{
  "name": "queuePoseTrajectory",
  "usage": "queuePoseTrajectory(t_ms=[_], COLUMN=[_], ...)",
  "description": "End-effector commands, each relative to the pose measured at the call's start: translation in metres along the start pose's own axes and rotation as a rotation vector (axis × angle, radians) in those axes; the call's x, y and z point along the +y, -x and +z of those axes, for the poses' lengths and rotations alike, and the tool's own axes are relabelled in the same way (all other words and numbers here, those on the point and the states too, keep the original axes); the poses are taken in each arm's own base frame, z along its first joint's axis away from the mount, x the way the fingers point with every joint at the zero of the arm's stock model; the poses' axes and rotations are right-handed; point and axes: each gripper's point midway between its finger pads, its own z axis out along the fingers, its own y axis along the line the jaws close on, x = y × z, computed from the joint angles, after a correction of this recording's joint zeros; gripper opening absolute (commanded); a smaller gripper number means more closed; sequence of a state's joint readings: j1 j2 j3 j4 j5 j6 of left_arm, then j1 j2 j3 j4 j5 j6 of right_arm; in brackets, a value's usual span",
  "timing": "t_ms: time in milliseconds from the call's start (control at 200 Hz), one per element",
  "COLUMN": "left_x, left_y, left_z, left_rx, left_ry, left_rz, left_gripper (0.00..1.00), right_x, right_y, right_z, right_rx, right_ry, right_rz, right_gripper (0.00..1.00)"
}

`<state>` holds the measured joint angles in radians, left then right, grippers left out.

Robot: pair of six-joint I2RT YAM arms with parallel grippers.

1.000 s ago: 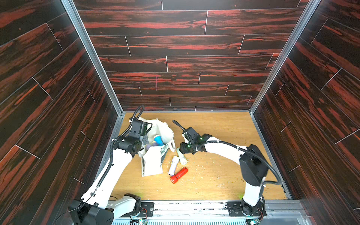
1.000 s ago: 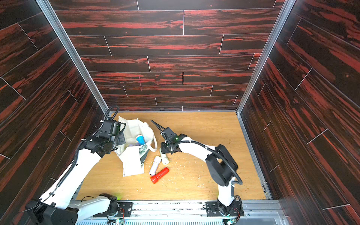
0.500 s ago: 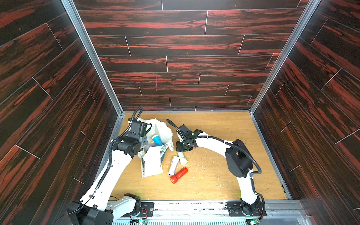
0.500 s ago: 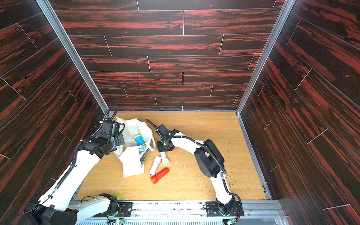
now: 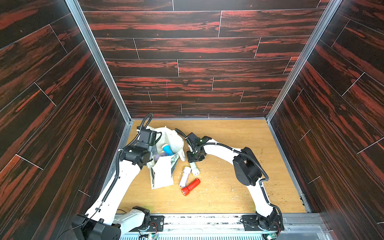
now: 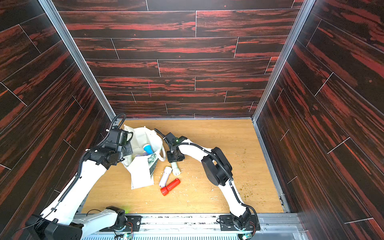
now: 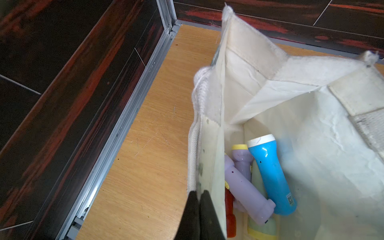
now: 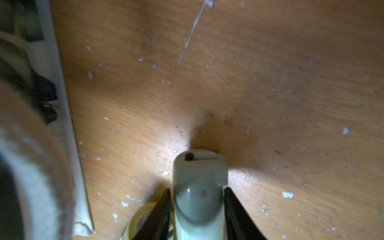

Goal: Put the flashlights into the tote bags
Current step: Pick up the flashlight from the center of the board.

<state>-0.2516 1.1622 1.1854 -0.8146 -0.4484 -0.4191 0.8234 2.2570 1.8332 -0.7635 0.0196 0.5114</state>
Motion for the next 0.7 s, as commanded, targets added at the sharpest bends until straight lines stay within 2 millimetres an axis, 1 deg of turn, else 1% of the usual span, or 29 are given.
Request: queuePoseTrajectory(t_ms=[0,180,351,551,691], left_x=[0.009,0.008,0.007,0.007,0.007], left_y=[-0.001,0.0,0.001,0.001,0.001], left_z=[-0.004,-0.003,-0.003,-0.003,-0.003], left_rx=[-0.008,-0.004,-0.005,-0.004,-0.003], left_ry=[0.024,0.022,0.019,0.02,0.014], left_rz=[-0.013,-0.011,-0.01,-0.01,-0.012], left_gripper=[0.0,0.0,0.0,0.0,0.0], right_x=[-0.011,-0.012,-0.012,-0.011,-0.014], right_y=[-0.014,-0.015,-0.016,-0.012,-0.006], right_z=[0.021,0.026,0.03,0.026,0.014], right_rx=[0.072,0.083,0.091,0.072,0.025], right_ry=[-0.049,-0.049,-0.047,-0.046,-0.066], right_rz=[-0.005,-0.006,-0.006,-0.007,-0.004], right_gripper=[0.44,0.45,0.44,0.38,0.34])
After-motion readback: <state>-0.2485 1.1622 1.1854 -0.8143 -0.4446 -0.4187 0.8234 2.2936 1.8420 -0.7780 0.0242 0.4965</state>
